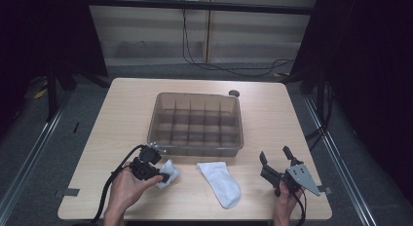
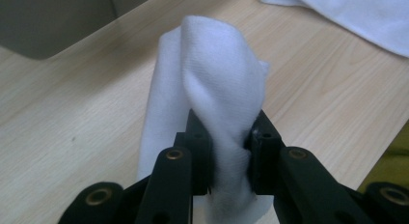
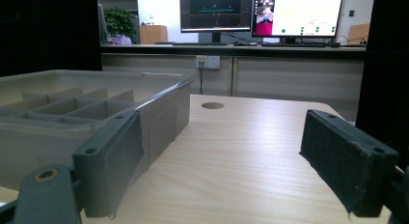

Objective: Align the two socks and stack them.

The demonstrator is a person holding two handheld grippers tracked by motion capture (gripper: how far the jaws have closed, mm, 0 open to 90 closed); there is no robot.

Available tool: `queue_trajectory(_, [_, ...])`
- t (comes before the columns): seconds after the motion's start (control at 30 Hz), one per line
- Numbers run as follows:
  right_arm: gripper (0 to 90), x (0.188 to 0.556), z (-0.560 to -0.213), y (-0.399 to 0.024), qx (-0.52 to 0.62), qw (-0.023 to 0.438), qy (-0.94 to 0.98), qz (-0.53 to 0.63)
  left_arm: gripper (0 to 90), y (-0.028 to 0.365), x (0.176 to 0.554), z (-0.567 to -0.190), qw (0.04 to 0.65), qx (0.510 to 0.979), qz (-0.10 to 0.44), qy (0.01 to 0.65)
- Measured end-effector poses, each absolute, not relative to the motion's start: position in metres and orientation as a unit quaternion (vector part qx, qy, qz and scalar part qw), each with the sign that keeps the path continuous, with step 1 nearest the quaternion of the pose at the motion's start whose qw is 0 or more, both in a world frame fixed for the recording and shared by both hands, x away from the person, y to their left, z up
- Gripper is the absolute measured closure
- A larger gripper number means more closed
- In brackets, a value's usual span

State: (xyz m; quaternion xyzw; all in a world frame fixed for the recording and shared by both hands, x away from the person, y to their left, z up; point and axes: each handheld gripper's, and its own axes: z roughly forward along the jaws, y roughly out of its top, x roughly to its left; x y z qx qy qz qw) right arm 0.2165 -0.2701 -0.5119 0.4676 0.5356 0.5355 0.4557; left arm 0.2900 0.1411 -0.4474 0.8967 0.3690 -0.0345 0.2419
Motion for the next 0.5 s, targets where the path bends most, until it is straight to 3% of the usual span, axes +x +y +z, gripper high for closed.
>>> queue_trajectory(0.5, [14.4, 0.216, -0.512, -0.27, 0.468, 0.456, 0.535, 0.536, 70.6, 0.13, 0.286, -0.466, 0.243, 0.902, -0.034, 0.356])
